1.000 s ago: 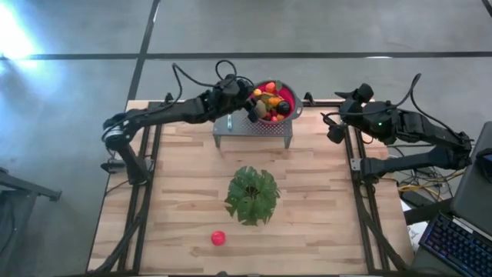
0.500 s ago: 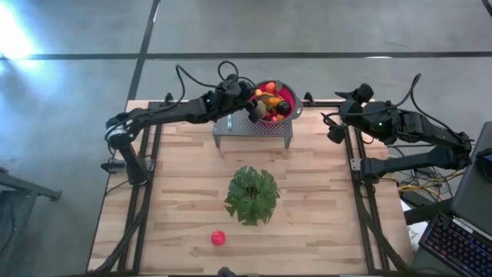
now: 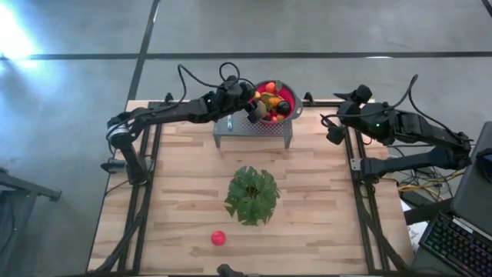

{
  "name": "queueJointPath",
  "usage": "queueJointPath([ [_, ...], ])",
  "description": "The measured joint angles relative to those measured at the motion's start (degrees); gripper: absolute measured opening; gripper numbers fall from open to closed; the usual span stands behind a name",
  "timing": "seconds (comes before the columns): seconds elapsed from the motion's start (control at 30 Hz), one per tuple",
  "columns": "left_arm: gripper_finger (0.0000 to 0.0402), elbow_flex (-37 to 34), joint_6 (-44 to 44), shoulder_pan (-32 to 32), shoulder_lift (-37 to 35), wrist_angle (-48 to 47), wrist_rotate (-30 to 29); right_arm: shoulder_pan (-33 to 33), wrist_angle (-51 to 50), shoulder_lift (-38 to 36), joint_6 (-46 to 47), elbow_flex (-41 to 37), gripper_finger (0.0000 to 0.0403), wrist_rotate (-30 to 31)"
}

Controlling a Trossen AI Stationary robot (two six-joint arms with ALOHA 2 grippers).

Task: Pick & Place Fruit
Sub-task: Put the orange pear into the red strainer bowl on the shelf, then put the tomato into the red strainer bowl on the shelf

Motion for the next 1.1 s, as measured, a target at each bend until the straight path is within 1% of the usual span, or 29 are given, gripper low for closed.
queueJointPath([
  [0.13,0.0211,0.00,-0.09,0.14,0.20,-0.07,-0.04,0.00,0.08,-0.01,-0.73,-0.96,0.0368,0.00],
  [0.2,0.0223,0.00,-0.09,0.08,0.22,-0.05,-0.04,0.00,0.07,0.01,-1.10,-1.41,0.0368,0.00],
  [0.3,0.0230,0.00,0.00,0.06,-0.15,-0.64,-0.02,0.00,0.09,0.01,-1.42,-1.80,0.0368,0.00],
  [0.47,0.0229,0.45,-0.79,-0.29,-2.65,-4.06,-0.05,0.00,0.13,-0.10,-1.51,-1.77,0.0368,0.00],
  [0.6,0.0230,0.45,-1.09,-1.12,-5.53,-10.02,0.00,-0.09,0.16,-0.10,-1.50,-1.69,0.0368,0.00],
  [0.83,0.0229,0.91,-0.73,-4.20,-12.95,-22.01,-0.04,-0.58,0.20,-0.08,-1.78,-1.72,0.0368,0.02],
  [1.0,0.0229,0.91,-1.72,-9.27,-19.14,-33.36,-0.08,-0.59,0.24,-0.08,-1.92,-1.72,0.0368,0.02],
  [1.1,0.0229,0.91,-5.18,-14.08,-22.34,-40.30,-1.42,-0.59,0.35,-0.08,-1.97,-1.72,0.0368,0.02],
])
